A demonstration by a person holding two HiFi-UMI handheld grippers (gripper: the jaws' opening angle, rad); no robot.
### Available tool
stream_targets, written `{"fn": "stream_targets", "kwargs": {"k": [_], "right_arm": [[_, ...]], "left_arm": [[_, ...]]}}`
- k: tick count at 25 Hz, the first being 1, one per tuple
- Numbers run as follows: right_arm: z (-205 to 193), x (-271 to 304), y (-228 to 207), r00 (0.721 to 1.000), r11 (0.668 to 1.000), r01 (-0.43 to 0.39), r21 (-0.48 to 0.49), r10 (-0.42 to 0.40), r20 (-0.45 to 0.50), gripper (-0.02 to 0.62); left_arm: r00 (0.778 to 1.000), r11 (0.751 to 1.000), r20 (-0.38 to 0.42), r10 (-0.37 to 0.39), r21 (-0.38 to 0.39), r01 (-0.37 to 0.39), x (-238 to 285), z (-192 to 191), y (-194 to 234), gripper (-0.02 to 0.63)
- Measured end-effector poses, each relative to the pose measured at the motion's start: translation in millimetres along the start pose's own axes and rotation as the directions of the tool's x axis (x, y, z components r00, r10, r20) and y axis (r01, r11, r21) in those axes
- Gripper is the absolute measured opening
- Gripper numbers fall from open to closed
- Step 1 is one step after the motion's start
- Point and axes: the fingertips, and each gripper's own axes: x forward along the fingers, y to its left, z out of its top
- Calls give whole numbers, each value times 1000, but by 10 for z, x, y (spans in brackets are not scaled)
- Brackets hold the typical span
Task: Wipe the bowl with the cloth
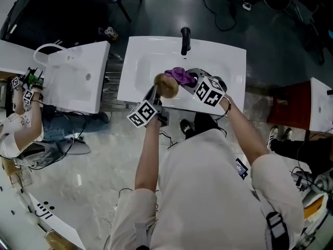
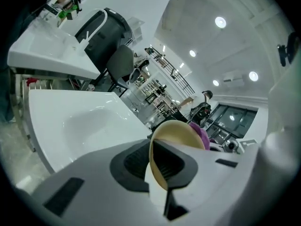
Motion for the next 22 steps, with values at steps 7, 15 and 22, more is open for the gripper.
{"fn": "stream_targets", "kwargs": {"k": [7,15,22], "right_arm": [[-18,38,73,999,986,11,168,-18,41,124],[-12,106,495,996,964,-63,258,45,76,123],[3,237,731,993,976,-101,192,89,73,123]], "left_arm": [[999,996,30,40,-81,-37,20,47,96,21],[997,989,79,6,-145,6,18,145,55,18],[991,962,66,-117,-241,130,114,69,-211,17]]}}
